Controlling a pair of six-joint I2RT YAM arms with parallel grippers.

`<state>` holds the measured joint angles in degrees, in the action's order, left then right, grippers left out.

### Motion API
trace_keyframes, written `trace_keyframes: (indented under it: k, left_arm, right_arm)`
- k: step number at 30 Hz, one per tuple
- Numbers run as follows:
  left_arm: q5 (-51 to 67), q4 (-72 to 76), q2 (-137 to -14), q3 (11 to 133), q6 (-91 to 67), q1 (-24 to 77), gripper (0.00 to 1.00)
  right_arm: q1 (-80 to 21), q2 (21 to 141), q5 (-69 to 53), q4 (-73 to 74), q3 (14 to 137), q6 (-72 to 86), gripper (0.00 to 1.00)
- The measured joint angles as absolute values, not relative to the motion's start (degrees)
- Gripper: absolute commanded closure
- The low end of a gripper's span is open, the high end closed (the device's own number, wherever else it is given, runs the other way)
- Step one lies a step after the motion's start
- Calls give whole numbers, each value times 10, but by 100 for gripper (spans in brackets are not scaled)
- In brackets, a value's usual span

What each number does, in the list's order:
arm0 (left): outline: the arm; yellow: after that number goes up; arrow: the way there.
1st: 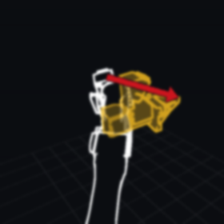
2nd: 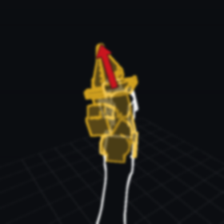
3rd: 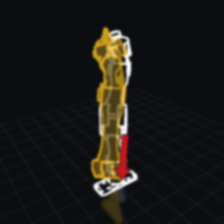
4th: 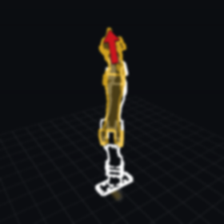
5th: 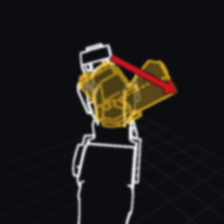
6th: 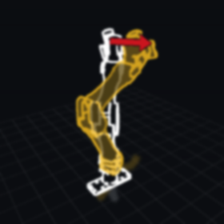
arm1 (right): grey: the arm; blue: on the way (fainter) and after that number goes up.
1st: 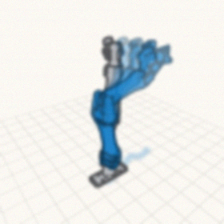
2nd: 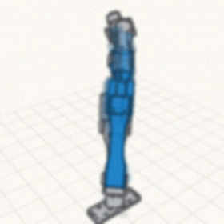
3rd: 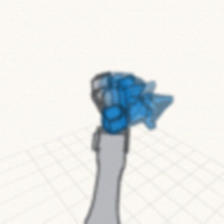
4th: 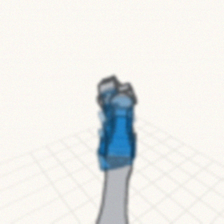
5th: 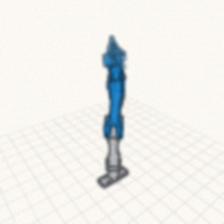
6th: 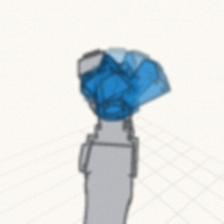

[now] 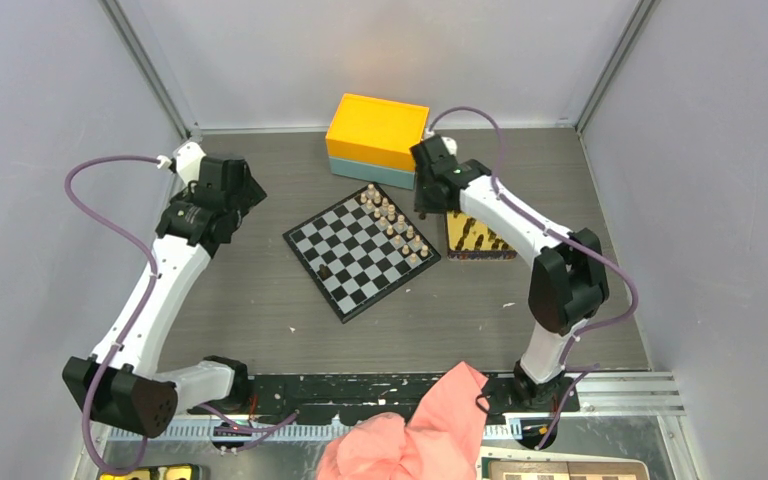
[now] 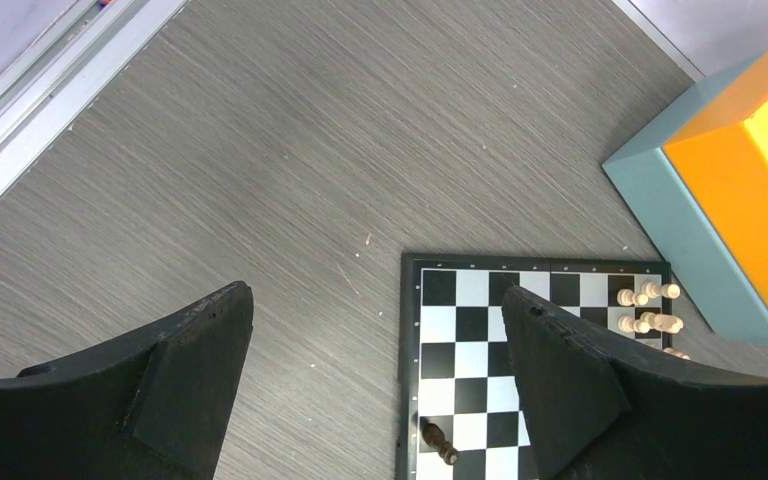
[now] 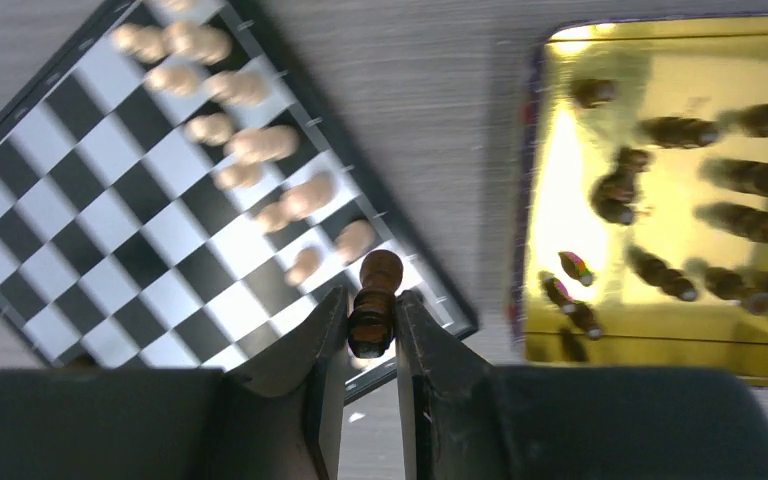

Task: Set up the chess pieces on the board
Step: Place the chess piece on the chessboard.

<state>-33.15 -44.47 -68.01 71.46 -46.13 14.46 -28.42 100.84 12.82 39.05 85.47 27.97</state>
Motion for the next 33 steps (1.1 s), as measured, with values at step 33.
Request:
trace_keyframes:
  k: [33]
  left_arm:
    - [-314, -444, -626, 641, -476, 144, 4]
  right_arm:
    - [-508, 1232, 130, 434, 1062, 257, 100]
